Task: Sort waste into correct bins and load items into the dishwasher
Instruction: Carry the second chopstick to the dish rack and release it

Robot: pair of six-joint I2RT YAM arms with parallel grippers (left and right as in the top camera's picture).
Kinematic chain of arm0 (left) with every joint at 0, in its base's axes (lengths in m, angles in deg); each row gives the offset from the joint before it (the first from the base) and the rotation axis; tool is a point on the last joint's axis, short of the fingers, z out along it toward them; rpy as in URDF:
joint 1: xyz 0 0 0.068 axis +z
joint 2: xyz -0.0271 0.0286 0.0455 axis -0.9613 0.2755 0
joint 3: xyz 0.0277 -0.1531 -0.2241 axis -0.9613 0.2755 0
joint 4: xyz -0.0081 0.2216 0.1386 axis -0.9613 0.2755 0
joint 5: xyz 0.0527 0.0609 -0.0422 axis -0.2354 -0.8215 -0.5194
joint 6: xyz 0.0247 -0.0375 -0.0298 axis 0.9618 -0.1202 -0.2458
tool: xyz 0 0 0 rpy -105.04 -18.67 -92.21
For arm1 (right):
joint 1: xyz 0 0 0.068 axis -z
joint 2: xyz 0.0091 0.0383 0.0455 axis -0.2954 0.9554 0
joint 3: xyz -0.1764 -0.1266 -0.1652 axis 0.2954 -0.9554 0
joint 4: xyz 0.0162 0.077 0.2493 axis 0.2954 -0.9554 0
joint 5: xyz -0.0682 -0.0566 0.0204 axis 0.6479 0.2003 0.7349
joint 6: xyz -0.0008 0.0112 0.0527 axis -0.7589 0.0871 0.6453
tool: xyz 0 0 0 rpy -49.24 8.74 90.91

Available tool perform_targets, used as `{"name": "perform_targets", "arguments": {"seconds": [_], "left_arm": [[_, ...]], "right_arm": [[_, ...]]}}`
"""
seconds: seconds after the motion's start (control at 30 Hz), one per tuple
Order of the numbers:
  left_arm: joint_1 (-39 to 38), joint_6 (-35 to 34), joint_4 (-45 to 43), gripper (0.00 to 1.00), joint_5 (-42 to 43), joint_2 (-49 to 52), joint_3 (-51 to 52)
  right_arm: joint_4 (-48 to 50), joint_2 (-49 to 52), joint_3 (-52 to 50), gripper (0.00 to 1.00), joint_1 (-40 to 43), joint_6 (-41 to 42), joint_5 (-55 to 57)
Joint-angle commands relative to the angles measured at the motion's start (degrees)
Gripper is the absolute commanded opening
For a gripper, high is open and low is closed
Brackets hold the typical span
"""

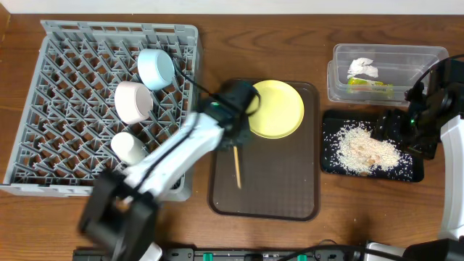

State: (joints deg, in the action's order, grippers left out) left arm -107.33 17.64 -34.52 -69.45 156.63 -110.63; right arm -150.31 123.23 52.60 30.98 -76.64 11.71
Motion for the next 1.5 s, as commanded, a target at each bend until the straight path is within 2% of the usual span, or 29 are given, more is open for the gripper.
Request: {"name": "perform_targets", "arguments": {"seconds": [0.0, 0.17, 0.47, 0.77, 0.8, 0.87, 0.93, 1.03, 1.27, 1.33, 1.47], "left_arm": [[4.3, 13.0, 1.7, 0.08, -1.7, -7.8, -0.1], [10.8, 23.9, 3.0, 0.08, -1.8, -14.9, -0.3], [21.4, 34.3, 3.1, 0.08, -1.7, -16.4, -1.1], [23.4, 35.7, 1.6, 0.08, -1.7, -8.3, -1.0], [23.4, 35.7, 1.4, 0.10, -1.7, -7.4, -1.0], [23.4, 35.7, 1.3, 0.23, -1.7, -5.7, -1.0], [23.4, 35.7, 1.2, 0.31, -1.7, -5.7, -1.1], [23.2, 35.5, 1.3, 0.48, -0.2, -6.7, -1.4], [22.2, 31.8, -0.8, 0.57, 16.4, -12.2, -3.3], [20.5, 29.3, -2.6, 0.60, 16.5, -12.8, -3.6], [16.0, 29.2, -4.3, 0.62, 15.8, -12.3, -5.1]], "right_arm": [[-0.1, 0.1, 0.9, 0.82, 0.4, 0.6, -0.3], [-0.1, 0.1, 0.9, 0.82, 0.4, 0.6, -0.3], [-0.1, 0.1, 0.9, 0.82, 0.4, 0.6, -0.3], [-0.1, 0.1, 0.9, 0.82, 0.4, 0.6, -0.3], [-0.1, 0.1, 0.9, 0.82, 0.4, 0.6, -0.3], [-0.1, 0.1, 0.9, 0.82, 0.4, 0.6, -0.3], [-0.1, 0.1, 0.9, 0.82, 0.4, 0.6, -0.3], [0.0, 0.1, 0.9, 0.82, 0.4, 0.6, -0.3], [-0.1, 0.1, 0.9, 0.81, 0.4, 0.6, -0.3], [-0.1, 0.1, 0.9, 0.82, 0.4, 0.6, -0.3], [0.0, 0.1, 0.9, 0.82, 0.4, 0.6, -0.3]]}}
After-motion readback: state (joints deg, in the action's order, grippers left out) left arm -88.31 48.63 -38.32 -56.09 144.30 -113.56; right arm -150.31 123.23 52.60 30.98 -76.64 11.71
